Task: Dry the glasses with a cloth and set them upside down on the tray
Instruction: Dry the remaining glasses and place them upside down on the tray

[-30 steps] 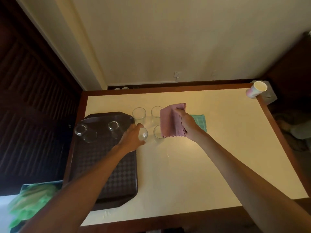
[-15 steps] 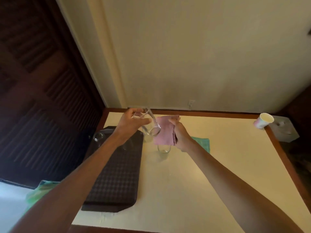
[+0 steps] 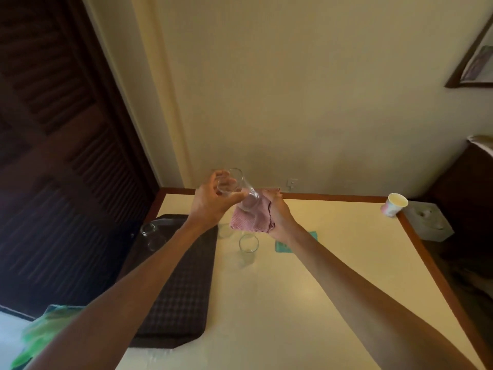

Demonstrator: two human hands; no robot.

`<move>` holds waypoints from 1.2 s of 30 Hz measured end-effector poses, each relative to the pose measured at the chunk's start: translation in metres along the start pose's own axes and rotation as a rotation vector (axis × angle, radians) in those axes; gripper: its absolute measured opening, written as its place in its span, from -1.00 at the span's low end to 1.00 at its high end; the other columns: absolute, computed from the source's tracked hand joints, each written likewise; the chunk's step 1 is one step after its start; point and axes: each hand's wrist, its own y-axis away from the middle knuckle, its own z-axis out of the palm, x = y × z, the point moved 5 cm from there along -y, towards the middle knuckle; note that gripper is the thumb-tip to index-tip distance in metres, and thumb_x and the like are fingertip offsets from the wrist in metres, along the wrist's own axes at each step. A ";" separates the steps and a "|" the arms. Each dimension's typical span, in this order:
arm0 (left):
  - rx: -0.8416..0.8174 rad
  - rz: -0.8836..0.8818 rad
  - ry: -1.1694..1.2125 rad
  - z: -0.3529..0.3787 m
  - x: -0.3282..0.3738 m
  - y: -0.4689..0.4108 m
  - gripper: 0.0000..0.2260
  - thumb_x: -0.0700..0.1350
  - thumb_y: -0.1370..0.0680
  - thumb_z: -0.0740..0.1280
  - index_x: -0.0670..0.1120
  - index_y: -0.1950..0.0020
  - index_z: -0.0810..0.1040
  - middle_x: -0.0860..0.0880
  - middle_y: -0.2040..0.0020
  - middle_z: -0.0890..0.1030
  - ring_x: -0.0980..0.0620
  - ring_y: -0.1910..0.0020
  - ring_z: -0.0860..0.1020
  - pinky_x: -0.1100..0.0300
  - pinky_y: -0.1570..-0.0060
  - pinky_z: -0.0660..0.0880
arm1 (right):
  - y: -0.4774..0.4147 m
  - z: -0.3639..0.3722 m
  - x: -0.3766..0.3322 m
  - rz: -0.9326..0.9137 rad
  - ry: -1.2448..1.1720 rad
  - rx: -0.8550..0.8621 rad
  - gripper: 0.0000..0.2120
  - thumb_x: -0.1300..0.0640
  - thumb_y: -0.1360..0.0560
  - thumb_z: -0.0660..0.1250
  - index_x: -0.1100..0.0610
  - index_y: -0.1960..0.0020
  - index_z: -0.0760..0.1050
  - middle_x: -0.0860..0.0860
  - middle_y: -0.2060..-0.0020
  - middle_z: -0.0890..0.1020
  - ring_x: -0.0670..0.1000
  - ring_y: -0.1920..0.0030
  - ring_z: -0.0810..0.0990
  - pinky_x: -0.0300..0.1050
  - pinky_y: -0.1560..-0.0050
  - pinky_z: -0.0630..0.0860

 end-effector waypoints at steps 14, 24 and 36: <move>-0.103 -0.220 0.542 0.017 0.024 -0.004 -0.48 0.30 -0.39 0.53 -0.06 -0.15 0.66 -0.09 0.05 0.62 -0.10 0.05 0.58 0.00 -0.02 0.55 | 0.018 0.012 -0.054 -0.099 -0.074 -0.073 -0.62 -0.05 -0.69 0.02 0.15 -0.19 0.52 0.16 -0.04 0.62 0.16 0.01 0.59 0.12 -0.15 0.44; -0.121 -0.459 0.809 0.046 0.040 -0.004 -0.32 0.41 -0.63 0.05 -0.09 -0.35 0.60 -0.19 -0.22 0.68 -0.13 -0.18 0.66 -0.08 -0.11 0.59 | 0.036 0.059 -0.071 -0.373 0.575 -0.096 -0.50 -0.19 -0.69 -0.01 0.05 0.20 0.50 -0.06 0.48 0.56 -0.15 0.62 0.40 -0.34 0.57 0.28; -0.194 -0.482 1.028 0.033 0.053 -0.017 -0.42 0.23 -0.72 0.01 -0.13 -0.45 0.55 -0.19 -0.33 0.63 -0.16 -0.30 0.61 -0.06 -0.26 0.52 | 0.044 0.064 -0.077 -0.882 1.313 0.121 -0.38 0.01 -0.69 0.13 0.14 -0.63 -0.07 0.13 -0.57 0.13 0.11 -0.30 0.53 -0.33 -0.18 0.40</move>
